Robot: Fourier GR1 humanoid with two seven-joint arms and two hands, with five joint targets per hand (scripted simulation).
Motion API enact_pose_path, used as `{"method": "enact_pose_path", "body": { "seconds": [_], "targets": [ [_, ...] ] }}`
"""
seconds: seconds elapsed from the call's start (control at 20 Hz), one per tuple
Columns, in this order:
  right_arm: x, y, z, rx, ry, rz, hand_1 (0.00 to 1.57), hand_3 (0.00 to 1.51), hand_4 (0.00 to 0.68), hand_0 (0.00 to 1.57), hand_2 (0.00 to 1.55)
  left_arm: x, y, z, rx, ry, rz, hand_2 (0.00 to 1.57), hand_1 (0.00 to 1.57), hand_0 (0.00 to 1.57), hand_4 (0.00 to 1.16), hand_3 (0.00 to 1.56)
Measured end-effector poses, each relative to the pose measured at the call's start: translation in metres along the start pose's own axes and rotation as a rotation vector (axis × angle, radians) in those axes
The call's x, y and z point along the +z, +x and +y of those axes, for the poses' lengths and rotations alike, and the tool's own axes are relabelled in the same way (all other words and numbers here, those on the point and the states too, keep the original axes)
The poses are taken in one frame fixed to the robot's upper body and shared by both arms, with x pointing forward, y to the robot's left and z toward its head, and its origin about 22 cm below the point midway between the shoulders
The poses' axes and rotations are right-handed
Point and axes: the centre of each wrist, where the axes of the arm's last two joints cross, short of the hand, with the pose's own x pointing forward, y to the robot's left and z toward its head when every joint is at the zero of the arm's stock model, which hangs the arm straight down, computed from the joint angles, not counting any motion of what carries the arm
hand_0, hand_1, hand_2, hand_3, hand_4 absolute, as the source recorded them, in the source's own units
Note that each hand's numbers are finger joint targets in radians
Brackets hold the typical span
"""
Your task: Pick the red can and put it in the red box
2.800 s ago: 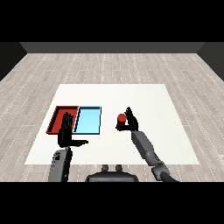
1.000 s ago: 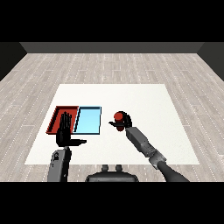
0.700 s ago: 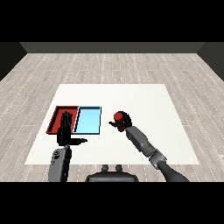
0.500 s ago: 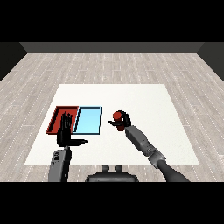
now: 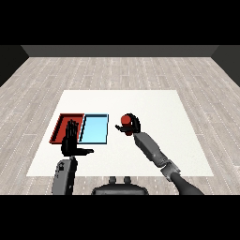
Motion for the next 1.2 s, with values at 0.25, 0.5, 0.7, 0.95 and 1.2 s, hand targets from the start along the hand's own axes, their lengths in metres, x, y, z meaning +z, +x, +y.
{"method": "enact_pose_path", "body": {
  "seconds": [0.25,0.5,0.7,0.95,1.2],
  "targets": [
    [0.0,0.022,-0.009,-0.009,-0.003,-0.078,1.54,1.4,0.623,1.54,1.47,0.002,0.008,-0.005,-0.018,-0.02,0.0,0.0,0.0,0.0,0.0,0.0],
    [0.006,0.054,-0.018,-0.035,0.0,-0.194,1.48,1.39,0.636,1.48,1.43,-0.011,0.014,-0.023,0.009,-0.08,0.006,0.0,0.0,0.0,0.0,0.0],
    [0.025,0.069,-0.034,-0.042,0.003,-0.261,1.44,1.38,0.622,1.44,1.41,-0.018,0.018,-0.049,0.005,-0.134,0.048,0.0,0.0,0.0,0.0,0.0],
    [0.041,0.088,-0.026,-0.056,0.001,-0.301,1.44,1.38,0.622,1.44,1.41,-0.025,0.025,-0.071,0.003,-0.167,0.078,0.0,0.0,0.0,0.0,0.0],
    [0.048,0.097,-0.005,-0.066,0.003,-0.319,1.42,1.39,0.627,1.42,1.41,-0.028,0.023,-0.091,-0.015,-0.193,0.108,0.0,0.0,0.0,0.0,0.0]
  ]
}}
